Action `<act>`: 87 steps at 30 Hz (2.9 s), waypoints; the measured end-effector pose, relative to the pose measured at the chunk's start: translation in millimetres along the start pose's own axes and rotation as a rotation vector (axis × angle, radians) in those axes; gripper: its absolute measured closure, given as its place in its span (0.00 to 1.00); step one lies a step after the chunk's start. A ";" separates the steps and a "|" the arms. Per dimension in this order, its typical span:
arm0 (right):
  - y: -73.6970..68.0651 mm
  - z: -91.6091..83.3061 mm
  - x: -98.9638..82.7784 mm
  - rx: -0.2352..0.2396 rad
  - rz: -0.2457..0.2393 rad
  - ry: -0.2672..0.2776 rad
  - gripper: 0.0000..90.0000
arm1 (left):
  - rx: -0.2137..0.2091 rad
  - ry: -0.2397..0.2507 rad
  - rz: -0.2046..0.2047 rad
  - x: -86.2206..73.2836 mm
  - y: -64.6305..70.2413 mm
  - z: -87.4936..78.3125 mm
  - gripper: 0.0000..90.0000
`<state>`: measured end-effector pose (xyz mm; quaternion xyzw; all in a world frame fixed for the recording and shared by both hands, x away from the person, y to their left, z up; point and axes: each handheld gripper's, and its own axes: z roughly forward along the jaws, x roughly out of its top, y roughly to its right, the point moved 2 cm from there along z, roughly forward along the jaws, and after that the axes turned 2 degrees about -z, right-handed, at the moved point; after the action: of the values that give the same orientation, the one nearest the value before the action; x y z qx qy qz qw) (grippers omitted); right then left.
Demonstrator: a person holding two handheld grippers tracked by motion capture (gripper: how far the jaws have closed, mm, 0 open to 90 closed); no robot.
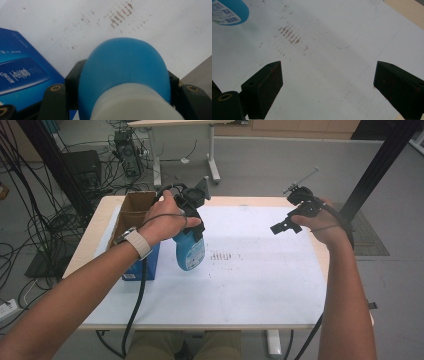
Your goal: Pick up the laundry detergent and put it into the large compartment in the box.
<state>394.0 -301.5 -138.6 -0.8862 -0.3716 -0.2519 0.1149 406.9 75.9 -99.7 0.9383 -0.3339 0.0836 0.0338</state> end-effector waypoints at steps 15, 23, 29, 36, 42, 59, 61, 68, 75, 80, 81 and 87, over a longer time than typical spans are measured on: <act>-13.1 -6.4 -2.4 0.011 -0.017 0.004 0.09 | 0.022 -0.011 -0.133 -14.9 14.6 -36.4 0.43; -24.1 -4.3 -2.0 0.025 -0.043 -0.003 0.09 | 0.028 -0.013 -0.197 -23.0 19.7 -54.6 0.43; -25.6 -10.6 -4.9 0.020 -0.046 0.014 0.09 | 0.025 -0.013 -0.243 -24.6 17.4 -68.7 0.43; -26.4 -13.7 -2.6 0.014 -0.050 0.010 0.09 | 0.019 -0.004 -0.289 -28.9 11.2 -87.0 0.43; -28.4 -14.1 1.5 0.012 -0.063 0.011 0.09 | 0.018 -0.006 -0.334 -30.8 7.4 -97.7 0.43; -23.6 -14.8 -2.4 0.021 -0.071 0.043 0.09 | 0.044 -0.019 -0.501 -32.8 -6.9 -133.6 0.43; -21.9 -14.6 -3.8 0.023 -0.068 0.046 0.09 | 0.046 -0.022 -0.510 -33.0 -9.3 -135.6 0.43; -19.7 -13.2 -5.6 0.027 -0.065 0.056 0.09 | 0.055 -0.014 -0.566 -37.5 -17.6 -143.6 0.43; -17.1 -12.2 -5.9 0.029 -0.066 0.065 0.09 | 0.047 -0.018 -0.608 -41.5 -29.4 -141.2 0.43; -15.7 -9.4 -2.9 0.029 -0.074 0.058 0.09 | 0.037 -0.017 -0.634 -45.4 -37.1 -144.0 0.43; -15.2 -8.8 -2.4 0.029 -0.078 0.058 0.09 | 0.037 -0.018 -0.641 -46.4 -38.9 -145.2 0.43; -13.6 -5.0 1.7 0.030 -0.084 0.054 0.09 | 0.037 -0.004 -0.668 -51.7 -46.3 -154.8 0.43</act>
<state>383.5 -293.0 -133.2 -0.8609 -0.4088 -0.2749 0.1276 375.9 162.3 43.0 0.9965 -0.0065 0.0722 0.0417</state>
